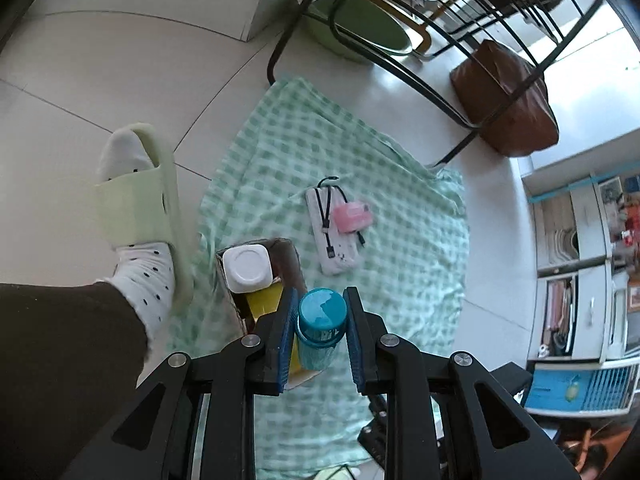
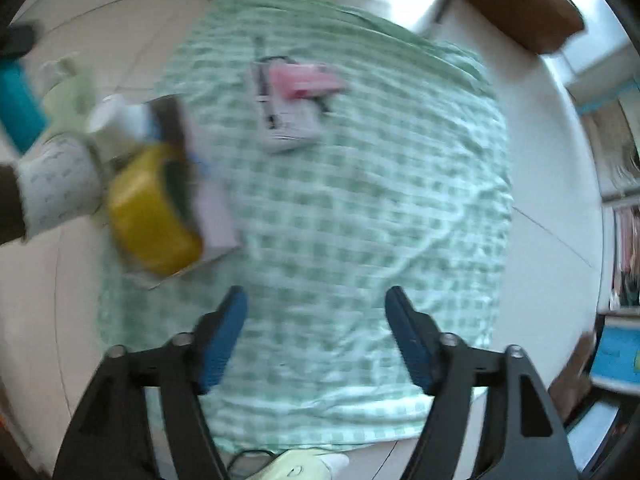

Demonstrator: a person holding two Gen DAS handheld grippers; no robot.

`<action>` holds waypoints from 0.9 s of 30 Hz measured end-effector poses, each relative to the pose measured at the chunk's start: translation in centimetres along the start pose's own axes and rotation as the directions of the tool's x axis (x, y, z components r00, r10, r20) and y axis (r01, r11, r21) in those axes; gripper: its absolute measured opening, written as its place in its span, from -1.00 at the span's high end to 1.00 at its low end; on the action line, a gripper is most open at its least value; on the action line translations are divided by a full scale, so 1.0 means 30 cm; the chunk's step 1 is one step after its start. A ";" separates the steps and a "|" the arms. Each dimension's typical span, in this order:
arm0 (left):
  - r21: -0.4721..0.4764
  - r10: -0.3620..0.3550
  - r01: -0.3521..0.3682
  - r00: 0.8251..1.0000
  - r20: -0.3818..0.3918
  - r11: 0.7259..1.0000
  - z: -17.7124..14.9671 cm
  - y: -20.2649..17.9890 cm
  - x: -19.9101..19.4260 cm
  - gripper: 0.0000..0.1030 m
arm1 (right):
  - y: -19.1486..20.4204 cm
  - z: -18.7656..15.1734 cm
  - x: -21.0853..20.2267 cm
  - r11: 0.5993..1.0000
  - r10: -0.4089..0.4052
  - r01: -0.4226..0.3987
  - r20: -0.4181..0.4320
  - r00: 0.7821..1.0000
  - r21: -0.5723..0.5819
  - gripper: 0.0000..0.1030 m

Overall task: Organize rigid objects
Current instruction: 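Lower the teal cylinder into the box and open the left gripper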

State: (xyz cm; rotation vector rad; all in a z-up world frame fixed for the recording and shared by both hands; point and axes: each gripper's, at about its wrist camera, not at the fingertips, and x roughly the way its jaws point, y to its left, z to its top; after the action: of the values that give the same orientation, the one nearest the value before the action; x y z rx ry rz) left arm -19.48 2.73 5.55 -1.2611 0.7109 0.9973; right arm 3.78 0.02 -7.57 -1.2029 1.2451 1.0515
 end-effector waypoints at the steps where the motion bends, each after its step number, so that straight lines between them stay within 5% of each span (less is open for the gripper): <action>1: 0.008 0.006 -0.006 1.000 0.005 1.000 -0.004 -0.009 0.002 0.60 | -0.030 -0.002 0.007 0.999 0.021 -0.021 0.002 1.000 0.034 -0.68; 4: 0.062 0.051 -0.052 0.998 0.021 0.997 0.007 -0.054 0.018 0.60 | -0.090 -0.009 0.034 0.989 0.118 -0.116 -0.019 0.993 0.097 -1.00; 7: 0.128 0.064 -0.066 0.998 0.024 0.990 0.034 -0.110 0.071 0.60 | -0.123 -0.021 0.068 0.967 0.198 -0.182 -0.078 0.977 0.176 -1.00; 12: 0.260 0.192 -0.186 0.981 0.006 0.947 0.062 -0.167 0.203 0.60 | -0.162 -0.051 0.073 0.963 0.165 -0.139 -0.098 0.981 0.233 -1.00; 16: 0.241 0.234 -0.218 0.971 -0.039 0.946 0.068 -0.154 0.285 0.60 | -0.202 -0.061 0.076 0.950 0.190 -0.161 -0.085 0.978 0.266 -1.00; 25: 0.206 0.232 -0.224 0.973 -0.012 0.952 0.085 -0.141 0.314 0.60 | -0.250 -0.069 0.099 0.892 0.290 -0.244 -0.068 0.955 0.380 -1.00; 27: 0.177 0.209 -0.200 0.978 -0.029 0.964 0.085 -0.129 0.310 0.41 | -0.256 -0.069 0.096 0.894 0.275 -0.230 -0.067 0.959 0.384 -1.00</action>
State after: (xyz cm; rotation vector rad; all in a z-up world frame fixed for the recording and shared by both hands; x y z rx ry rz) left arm -12.28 7.16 -0.46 -1.0772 0.9599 1.0505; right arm 11.37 -3.00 -9.77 -0.8322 1.6462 0.8803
